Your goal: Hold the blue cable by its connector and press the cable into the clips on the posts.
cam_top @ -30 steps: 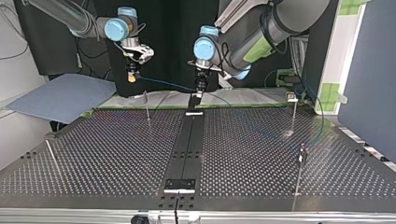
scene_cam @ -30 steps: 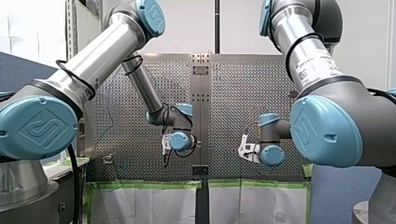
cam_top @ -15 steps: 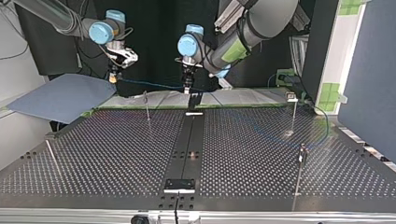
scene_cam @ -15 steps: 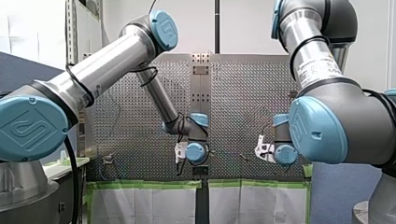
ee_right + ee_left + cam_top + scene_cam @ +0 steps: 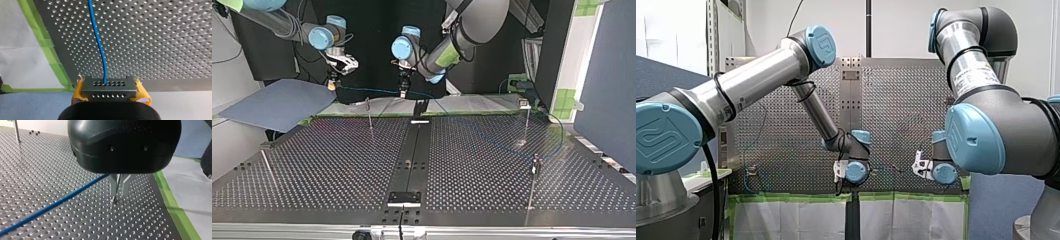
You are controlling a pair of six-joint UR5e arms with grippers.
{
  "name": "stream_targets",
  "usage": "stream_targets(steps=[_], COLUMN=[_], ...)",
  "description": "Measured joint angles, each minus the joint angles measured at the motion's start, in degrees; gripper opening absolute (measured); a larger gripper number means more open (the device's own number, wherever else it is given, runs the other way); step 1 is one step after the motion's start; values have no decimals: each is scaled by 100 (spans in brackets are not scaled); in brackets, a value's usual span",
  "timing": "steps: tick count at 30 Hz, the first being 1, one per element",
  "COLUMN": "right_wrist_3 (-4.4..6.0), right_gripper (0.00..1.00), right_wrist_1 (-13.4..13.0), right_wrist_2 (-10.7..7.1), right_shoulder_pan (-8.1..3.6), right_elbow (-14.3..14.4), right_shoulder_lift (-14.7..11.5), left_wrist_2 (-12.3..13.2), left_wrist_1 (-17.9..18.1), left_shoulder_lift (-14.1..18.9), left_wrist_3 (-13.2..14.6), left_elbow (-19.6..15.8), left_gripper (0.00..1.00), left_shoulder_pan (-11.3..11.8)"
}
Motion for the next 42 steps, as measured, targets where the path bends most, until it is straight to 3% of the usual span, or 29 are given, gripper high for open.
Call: stream_targets(steps=[13, 20, 26, 35, 42], right_wrist_3=[-22, -188, -301, -230, -161], right_gripper=[0, 0, 0, 0, 0], right_wrist_1=[35, 57, 105, 131, 135], right_wrist_2=[-243, -478, -811, -1244, -1555], right_shoulder_pan=[-135, -218, -356, -618, -805], right_elbow=[-389, -566, -691, -785, -807], right_shoulder_lift=[626, 662, 662, 664, 664], left_wrist_2=[-84, -106, -130, -454, -827], left_wrist_1=[-3, 4, 9, 9, -153], left_shoulder_lift=[-658, -805, -809, -811, -811], left_wrist_3=[-112, -140, -117, -73, 206], left_elbow=[623, 740, 790, 857, 1042], left_gripper=[13, 13, 13, 13, 13], left_shoulder_pan=[-136, -175, -196, -310, -421])
